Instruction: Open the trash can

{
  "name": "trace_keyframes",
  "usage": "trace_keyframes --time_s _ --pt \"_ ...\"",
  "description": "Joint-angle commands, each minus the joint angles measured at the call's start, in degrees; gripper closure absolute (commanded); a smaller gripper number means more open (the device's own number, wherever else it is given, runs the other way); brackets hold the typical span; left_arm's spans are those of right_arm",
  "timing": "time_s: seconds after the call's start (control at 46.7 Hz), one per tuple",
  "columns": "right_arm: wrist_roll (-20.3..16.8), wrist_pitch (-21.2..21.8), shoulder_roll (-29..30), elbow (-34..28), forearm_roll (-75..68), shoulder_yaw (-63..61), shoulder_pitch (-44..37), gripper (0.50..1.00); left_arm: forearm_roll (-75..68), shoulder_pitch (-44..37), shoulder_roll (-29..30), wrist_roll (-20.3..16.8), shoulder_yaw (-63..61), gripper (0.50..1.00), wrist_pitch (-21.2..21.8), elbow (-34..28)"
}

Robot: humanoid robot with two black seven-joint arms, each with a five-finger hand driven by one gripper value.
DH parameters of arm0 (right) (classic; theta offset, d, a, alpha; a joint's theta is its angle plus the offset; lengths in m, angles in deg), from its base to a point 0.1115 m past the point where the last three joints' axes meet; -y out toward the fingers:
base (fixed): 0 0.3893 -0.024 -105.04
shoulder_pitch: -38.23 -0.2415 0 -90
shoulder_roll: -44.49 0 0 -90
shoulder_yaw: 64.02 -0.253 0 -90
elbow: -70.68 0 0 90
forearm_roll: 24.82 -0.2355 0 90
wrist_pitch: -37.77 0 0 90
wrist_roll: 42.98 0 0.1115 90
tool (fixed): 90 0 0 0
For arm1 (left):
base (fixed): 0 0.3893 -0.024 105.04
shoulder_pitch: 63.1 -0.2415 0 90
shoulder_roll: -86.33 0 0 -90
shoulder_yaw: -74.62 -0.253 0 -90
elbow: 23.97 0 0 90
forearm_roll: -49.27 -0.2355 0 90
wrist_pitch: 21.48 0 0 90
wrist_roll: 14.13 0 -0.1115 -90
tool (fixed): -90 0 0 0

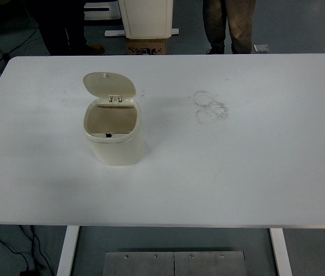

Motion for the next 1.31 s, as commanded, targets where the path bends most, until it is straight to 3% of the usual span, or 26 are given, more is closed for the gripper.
trace_keyframes --time_s 0.0,0.621,1.284 --pt "0.0 0.0 0.0 0.0 0.0 0.0 0.0 0.509 0.0 -1.8 -1.2 0.0 1.8 0.5 -0.1 -0.8" --pt "0.0 0.0 0.0 0.0 0.0 0.0 -0.1 0.509 0.0 -7.2 -6.5 -0.3 4.4 0.5 -1.0 -0.8" --pt "0.0 0.0 0.0 0.0 0.0 0.0 0.0 0.509 -0.1 -8.4 -7.4 -0.3 5.8 0.5 -1.0 -0.8"
